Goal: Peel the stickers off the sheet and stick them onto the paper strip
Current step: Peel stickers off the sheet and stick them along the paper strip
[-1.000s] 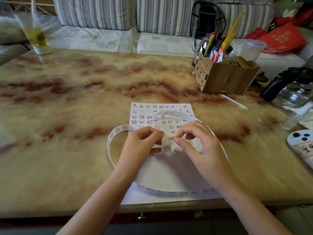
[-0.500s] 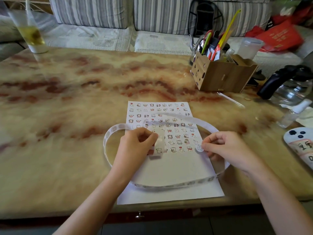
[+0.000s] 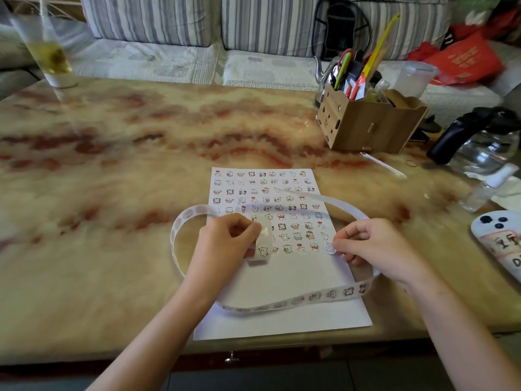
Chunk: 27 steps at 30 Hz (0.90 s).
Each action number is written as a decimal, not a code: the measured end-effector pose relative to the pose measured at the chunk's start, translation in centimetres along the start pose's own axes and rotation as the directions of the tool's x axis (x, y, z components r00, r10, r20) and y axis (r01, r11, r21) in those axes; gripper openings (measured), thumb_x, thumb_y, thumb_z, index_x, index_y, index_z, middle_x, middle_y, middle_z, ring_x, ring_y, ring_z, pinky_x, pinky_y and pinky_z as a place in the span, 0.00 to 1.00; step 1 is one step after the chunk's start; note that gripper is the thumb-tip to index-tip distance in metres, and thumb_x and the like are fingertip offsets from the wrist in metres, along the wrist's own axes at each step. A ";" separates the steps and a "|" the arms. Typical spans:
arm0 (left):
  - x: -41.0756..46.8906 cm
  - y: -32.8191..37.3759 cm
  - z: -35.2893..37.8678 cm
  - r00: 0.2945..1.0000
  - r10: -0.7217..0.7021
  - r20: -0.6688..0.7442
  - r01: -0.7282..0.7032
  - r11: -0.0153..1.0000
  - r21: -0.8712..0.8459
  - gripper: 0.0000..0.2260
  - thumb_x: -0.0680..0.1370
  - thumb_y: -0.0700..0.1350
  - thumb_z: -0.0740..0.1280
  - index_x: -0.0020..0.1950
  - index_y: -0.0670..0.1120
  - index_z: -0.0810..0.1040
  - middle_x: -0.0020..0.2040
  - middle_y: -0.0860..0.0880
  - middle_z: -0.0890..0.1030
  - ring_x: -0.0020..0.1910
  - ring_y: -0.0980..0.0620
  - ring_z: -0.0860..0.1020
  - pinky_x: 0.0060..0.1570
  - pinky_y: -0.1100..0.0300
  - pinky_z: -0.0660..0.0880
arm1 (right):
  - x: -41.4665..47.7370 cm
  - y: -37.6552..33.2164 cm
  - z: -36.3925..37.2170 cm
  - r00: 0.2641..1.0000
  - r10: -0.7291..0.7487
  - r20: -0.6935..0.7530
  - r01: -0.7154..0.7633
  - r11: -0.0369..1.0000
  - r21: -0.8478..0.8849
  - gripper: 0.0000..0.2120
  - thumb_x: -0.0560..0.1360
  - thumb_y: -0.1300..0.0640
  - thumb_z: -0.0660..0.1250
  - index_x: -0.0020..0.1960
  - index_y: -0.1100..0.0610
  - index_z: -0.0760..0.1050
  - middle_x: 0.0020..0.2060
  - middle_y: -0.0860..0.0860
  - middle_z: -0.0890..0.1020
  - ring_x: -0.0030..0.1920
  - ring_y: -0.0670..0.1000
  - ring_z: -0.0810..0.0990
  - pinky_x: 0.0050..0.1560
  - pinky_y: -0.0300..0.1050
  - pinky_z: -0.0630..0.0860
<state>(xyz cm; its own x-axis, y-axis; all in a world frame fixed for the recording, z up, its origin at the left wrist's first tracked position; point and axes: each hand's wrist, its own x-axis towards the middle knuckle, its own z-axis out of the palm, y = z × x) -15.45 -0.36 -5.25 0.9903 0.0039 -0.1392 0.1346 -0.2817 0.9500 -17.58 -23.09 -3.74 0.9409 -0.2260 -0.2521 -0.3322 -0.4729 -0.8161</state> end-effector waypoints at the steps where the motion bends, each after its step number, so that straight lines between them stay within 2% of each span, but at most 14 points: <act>1: 0.0 0.0 0.0 1.000 0.000 -0.001 0.000 1.000 0.002 0.07 0.76 0.43 0.69 0.39 0.44 0.82 0.31 0.52 0.83 0.29 0.57 0.81 0.46 0.55 0.80 | 0.0 0.0 0.1 1.000 -0.001 -0.007 0.001 1.000 -0.004 0.01 0.70 0.65 0.72 0.40 0.62 0.80 0.32 0.54 0.83 0.27 0.44 0.77 0.33 0.37 0.74; 14: -0.1 0.1 0.0 1.000 0.003 -0.005 -0.003 1.000 0.006 0.07 0.76 0.42 0.68 0.38 0.44 0.81 0.33 0.50 0.84 0.31 0.55 0.82 0.50 0.51 0.81 | 0.3 0.4 0.5 0.999 -0.005 -0.046 0.002 0.999 -0.053 0.03 0.69 0.65 0.72 0.38 0.60 0.80 0.33 0.57 0.83 0.27 0.45 0.77 0.31 0.37 0.71; 20: -0.1 0.1 -0.1 1.000 -0.010 0.000 0.010 1.000 -0.014 0.07 0.76 0.42 0.68 0.39 0.43 0.82 0.36 0.48 0.85 0.37 0.49 0.84 0.51 0.48 0.80 | 0.4 0.5 0.9 0.995 -0.044 -0.093 0.032 0.991 -0.129 0.04 0.68 0.64 0.72 0.36 0.57 0.80 0.29 0.53 0.83 0.29 0.47 0.78 0.38 0.45 0.75; 22: -0.1 0.1 0.0 1.000 -0.010 0.002 0.010 1.000 -0.016 0.07 0.76 0.41 0.69 0.38 0.43 0.82 0.35 0.49 0.85 0.37 0.50 0.84 0.51 0.48 0.80 | 0.3 0.6 1.1 0.992 -0.065 -0.108 0.047 0.987 -0.156 0.04 0.68 0.63 0.73 0.36 0.56 0.80 0.28 0.50 0.82 0.29 0.46 0.78 0.38 0.44 0.75; 25: -0.1 0.1 0.0 1.000 -0.010 -0.001 0.010 1.000 -0.003 0.07 0.76 0.42 0.69 0.38 0.44 0.81 0.33 0.51 0.84 0.33 0.53 0.83 0.51 0.48 0.80 | 0.2 0.6 1.2 0.989 -0.091 -0.113 0.069 0.980 -0.186 0.06 0.67 0.61 0.75 0.37 0.56 0.79 0.31 0.51 0.82 0.30 0.46 0.77 0.37 0.41 0.74; 27: -0.1 0.1 0.0 1.000 -0.015 0.000 0.015 1.000 -0.004 0.07 0.76 0.42 0.69 0.38 0.44 0.82 0.33 0.51 0.84 0.34 0.53 0.83 0.52 0.48 0.80 | 0.3 0.6 1.0 0.989 -0.092 -0.111 0.073 0.983 -0.166 0.07 0.67 0.61 0.77 0.38 0.55 0.78 0.33 0.52 0.81 0.32 0.47 0.77 0.40 0.45 0.75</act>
<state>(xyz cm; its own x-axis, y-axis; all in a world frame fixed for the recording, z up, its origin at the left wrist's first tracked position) -15.55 -0.37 -5.13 0.9881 0.0080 -0.1538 0.1500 -0.2780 0.9488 -17.43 -22.58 -4.83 0.9544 -0.2748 -0.1161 -0.2688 -0.6230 -0.7346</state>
